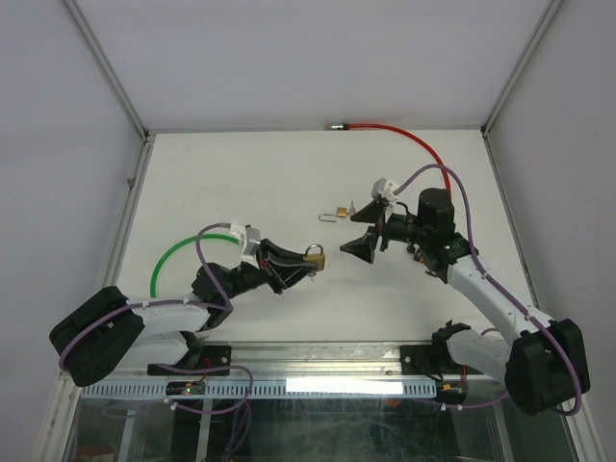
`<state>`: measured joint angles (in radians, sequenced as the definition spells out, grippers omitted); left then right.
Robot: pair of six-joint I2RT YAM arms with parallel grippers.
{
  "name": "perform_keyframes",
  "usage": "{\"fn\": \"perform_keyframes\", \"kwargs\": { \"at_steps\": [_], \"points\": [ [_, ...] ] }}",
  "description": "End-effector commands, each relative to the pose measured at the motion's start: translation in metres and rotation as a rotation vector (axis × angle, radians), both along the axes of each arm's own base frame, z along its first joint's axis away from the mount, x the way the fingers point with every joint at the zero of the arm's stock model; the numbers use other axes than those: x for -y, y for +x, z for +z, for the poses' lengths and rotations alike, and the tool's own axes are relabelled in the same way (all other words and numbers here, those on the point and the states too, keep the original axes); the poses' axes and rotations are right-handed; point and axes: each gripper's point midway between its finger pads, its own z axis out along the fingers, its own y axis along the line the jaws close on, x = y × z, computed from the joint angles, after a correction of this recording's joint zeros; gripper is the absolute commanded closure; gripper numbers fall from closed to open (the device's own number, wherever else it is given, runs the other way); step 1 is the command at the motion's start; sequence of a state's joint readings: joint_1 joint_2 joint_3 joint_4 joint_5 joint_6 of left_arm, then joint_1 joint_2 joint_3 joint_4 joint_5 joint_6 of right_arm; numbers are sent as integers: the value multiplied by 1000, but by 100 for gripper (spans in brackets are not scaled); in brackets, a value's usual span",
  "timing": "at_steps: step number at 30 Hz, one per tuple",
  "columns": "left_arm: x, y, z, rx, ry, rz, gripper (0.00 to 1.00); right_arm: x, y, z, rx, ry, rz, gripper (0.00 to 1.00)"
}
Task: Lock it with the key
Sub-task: Lock the lock, then place the lock at the center of the board, then place the key at the center of the board.
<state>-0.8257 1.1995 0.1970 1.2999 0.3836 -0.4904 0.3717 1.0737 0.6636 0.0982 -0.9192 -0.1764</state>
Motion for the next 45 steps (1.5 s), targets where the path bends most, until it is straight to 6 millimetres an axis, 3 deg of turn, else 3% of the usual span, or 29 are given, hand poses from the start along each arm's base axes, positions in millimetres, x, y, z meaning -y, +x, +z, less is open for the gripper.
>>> {"fn": "perform_keyframes", "kwargs": {
  "at_steps": [1,12,20,34,40,45],
  "points": [
    [-9,3,19,95,-54,66,100,2,21,15,117,26,-78,7],
    [-20,8,15,107,-45,134,100,1,22,1,76,8,-78,7],
    [-27,12,12,116,-23,181,100,8,25,18,117,24,-102,7],
    [-39,16,6,127,-14,246,100,22,33,12,126,25,-151,7],
    [-42,20,6,137,-10,271,100,34,36,-8,75,3,-188,7],
    [-44,23,5,147,-2,287,100,68,50,-40,38,-12,-306,7]
  ]
}}
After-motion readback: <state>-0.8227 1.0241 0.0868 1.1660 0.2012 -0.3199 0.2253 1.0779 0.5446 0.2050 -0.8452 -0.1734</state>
